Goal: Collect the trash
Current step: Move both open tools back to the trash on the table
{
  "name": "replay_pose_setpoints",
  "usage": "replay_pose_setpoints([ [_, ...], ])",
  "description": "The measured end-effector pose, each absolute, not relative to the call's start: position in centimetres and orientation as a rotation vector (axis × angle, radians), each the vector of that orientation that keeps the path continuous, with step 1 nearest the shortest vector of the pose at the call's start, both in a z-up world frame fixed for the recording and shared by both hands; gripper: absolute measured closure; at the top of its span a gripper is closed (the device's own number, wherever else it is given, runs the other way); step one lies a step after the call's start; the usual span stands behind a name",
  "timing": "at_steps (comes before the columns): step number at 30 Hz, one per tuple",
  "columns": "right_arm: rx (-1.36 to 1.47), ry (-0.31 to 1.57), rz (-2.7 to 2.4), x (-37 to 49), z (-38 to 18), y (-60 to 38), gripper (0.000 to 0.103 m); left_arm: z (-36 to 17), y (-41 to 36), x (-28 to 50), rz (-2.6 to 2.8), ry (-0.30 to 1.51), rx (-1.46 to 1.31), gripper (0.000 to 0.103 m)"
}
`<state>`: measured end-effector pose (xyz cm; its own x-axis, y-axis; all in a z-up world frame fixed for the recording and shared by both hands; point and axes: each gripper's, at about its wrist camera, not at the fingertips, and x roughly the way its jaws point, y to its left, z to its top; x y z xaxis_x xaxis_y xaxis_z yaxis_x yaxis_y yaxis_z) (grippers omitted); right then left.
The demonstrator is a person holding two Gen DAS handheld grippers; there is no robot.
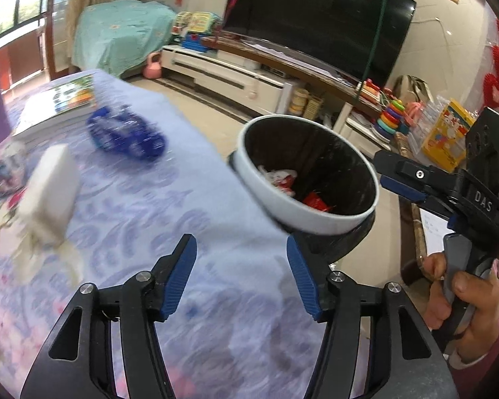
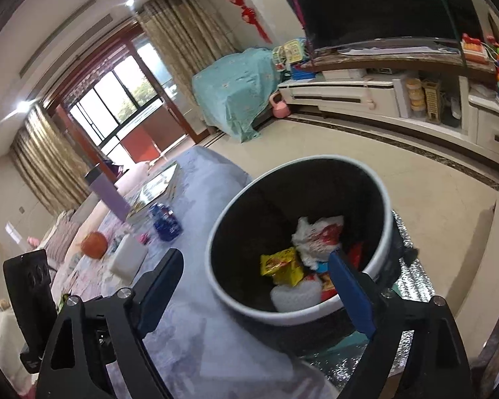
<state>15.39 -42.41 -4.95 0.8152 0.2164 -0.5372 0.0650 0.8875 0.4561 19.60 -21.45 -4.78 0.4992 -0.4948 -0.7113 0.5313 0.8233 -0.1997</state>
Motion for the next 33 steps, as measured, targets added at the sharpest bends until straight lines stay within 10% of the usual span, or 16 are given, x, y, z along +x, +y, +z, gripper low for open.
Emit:
replay_pose_setpoints([
  [33, 0.289, 0.617, 0.304, 17.9, -4.1, -29.4, 0.005, -5.5, -6.6, 19.6, -0.372, 0.817, -0.089, 0.034],
])
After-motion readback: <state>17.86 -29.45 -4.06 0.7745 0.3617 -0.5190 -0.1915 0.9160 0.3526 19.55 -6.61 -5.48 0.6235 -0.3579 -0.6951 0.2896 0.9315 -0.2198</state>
